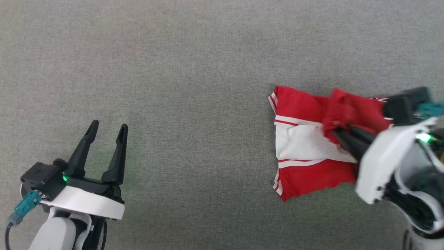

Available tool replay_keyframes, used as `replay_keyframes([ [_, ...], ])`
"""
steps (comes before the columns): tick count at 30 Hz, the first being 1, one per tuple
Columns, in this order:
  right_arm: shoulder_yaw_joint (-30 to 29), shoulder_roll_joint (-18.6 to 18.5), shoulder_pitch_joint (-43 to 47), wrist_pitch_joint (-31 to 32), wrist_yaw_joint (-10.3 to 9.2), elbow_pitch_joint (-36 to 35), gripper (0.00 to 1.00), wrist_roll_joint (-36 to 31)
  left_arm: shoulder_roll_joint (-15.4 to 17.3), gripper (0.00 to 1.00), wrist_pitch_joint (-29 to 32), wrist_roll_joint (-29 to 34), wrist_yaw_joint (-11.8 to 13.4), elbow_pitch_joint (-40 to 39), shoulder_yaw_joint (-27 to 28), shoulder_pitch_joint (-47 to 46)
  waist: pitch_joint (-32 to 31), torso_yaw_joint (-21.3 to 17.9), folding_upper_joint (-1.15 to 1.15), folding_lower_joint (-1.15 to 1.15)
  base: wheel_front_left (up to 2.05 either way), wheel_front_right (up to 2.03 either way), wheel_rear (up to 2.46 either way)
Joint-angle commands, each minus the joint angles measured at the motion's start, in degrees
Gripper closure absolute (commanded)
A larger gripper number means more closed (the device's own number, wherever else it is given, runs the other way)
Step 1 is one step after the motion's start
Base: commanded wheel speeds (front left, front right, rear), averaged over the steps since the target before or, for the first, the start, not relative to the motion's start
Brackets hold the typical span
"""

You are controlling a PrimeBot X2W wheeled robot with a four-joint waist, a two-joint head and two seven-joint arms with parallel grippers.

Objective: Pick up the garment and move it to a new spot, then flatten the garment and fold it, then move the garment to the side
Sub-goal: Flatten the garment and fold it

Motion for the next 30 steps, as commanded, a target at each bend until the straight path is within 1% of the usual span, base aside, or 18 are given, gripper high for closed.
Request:
replay_keyframes([
  [1, 2.47, 0.02, -1.80, -0.34, -0.03, 1.05, 1.00, -0.80, -0.29, 0.00, -0.29, -0.53, 0.15, 0.01, -0.06, -0.86, 0.52, 0.30, 0.00, 0.00, 0.00, 0.00, 0.00],
  [3, 5.74, -0.50, -3.33, -0.66, -0.03, 2.91, 1.00, -1.76, -0.44, 0.00, -0.29, -0.64, 0.15, 0.24, -0.20, -1.34, 1.01, 0.59, 0.00, 0.00, 0.00, 0.00, 0.00],
  [7, 10.09, -0.44, -6.44, -3.04, -0.03, 8.47, 1.00, -2.87, -0.68, 0.00, -0.29, -0.73, 0.15, 0.76, -0.77, -2.26, 1.87, 1.37, 0.00, 0.00, 0.00, 0.00, 0.00],
  [8, 10.61, -0.16, -7.01, -3.69, -0.03, 9.92, 1.00, -2.69, -0.66, 0.00, -0.29, -0.79, 0.15, 0.90, -0.94, -2.51, 2.02, 1.58, 0.00, 0.00, 0.00, 0.00, 0.00],
  [12, 12.52, -1.05, -8.77, -6.08, -0.03, 14.82, 1.00, -3.60, -0.75, 0.00, -0.29, -1.10, 0.15, 1.39, -1.27, -3.27, 2.31, 2.35, 0.00, 0.00, 0.00, 0.00, 0.00],
  [15, 13.05, -1.28, -9.03, -7.23, -0.03, 16.48, 1.00, -3.67, -0.72, 0.00, -0.29, -1.26, 0.15, 1.54, -1.22, -3.33, 2.20, 2.55, 0.00, 0.00, 0.00, 0.00, 0.00],
  [16, 13.21, -1.46, -9.18, -7.74, -0.03, 17.05, 0.67, -3.58, -0.69, 0.00, -0.29, -1.34, 0.15, 1.64, -1.12, -3.17, 2.08, 2.55, 0.00, 0.00, 0.00, 0.00, 0.00],
  [17, 13.32, -1.61, -9.38, -8.30, -0.03, 17.30, 0.49, -3.44, -0.65, 0.00, -0.29, -1.36, 0.15, 1.76, -0.95, -2.89, 1.88, 2.49, 0.00, 0.00, 0.00, 0.00, 0.00],
  [18, 13.23, -1.58, -9.58, -8.97, -0.03, 17.33, 0.07, -3.27, -0.58, 0.00, -0.29, -1.36, 0.15, 1.83, -0.76, -2.52, 1.66, 2.35, 0.00, 0.00, 0.00, 0.00, 0.00],
  [19, 12.95, -1.46, -9.72, -9.75, -0.03, 17.22, 0.00, -3.10, -0.52, 0.00, -0.29, -1.34, 0.15, 1.90, -0.56, -2.12, 1.40, 2.17, 0.00, 0.00, 0.00, 0.00, 0.00],
  [24, 12.05, -1.61, -9.85, -13.51, -0.03, 15.35, 0.00, -1.39, -0.49, 0.00, -0.29, -0.96, 0.15, 2.09, 0.63, -0.79, -0.14, 0.49, 0.00, 0.00, 0.00, 0.00, 0.00],
  [30, 11.38, -4.07, -9.47, -20.30, -0.03, 15.10, 0.00, 0.22, 0.06, 0.00, -0.29, -0.67, 0.15, 1.58, 0.50, -0.11, -1.62, -2.05, 0.00, 0.00, 0.00, 0.00, 0.00],
])
